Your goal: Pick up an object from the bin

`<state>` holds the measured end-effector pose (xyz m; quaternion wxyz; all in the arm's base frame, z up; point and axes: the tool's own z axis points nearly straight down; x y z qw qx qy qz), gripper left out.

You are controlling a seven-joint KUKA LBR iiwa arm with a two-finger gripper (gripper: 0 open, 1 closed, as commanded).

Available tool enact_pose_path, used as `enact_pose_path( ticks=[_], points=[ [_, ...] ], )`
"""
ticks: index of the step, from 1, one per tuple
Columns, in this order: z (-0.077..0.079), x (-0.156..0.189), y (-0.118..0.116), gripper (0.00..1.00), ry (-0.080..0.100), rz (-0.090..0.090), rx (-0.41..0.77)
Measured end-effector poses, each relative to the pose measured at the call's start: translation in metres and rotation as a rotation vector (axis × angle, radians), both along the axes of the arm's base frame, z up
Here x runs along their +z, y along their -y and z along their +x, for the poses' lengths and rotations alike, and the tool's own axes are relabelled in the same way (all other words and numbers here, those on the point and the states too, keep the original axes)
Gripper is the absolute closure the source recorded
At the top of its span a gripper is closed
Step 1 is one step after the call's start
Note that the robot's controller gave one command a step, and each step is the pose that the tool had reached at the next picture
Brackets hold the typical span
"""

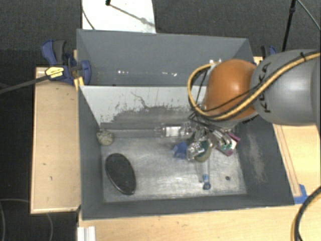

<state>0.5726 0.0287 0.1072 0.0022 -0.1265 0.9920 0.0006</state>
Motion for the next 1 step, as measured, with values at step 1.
enact_pose_path(
  ticks=[1],
  points=[
    [-0.0218, 0.1115, 0.0553, 1.0, 0.005, -0.005, 0.299]
  ],
)
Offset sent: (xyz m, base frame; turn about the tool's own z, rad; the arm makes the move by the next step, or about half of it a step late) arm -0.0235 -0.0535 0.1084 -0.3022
